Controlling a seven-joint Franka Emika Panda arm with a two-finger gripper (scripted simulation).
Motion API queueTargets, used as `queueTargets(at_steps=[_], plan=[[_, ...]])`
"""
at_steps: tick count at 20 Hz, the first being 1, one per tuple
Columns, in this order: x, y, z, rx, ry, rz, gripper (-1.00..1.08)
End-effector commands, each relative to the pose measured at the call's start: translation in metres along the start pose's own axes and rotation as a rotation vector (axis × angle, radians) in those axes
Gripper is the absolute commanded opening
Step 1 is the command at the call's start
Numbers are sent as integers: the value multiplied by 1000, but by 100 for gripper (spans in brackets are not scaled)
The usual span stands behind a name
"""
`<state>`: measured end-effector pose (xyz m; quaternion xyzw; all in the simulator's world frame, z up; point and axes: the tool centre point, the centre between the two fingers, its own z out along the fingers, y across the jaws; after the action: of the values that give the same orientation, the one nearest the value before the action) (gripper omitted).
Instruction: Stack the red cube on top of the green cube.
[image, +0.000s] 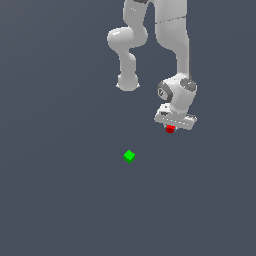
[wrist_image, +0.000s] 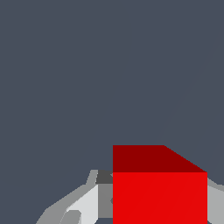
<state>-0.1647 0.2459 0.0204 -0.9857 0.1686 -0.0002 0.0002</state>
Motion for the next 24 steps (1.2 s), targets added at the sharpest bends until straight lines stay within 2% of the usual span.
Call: queueTargets(at_steps=[1, 9, 24], plan=[[0, 0, 0, 0, 0, 0, -100], [0, 0, -16, 0, 0, 0, -100], [0, 1, -94, -1, 0, 0, -100]])
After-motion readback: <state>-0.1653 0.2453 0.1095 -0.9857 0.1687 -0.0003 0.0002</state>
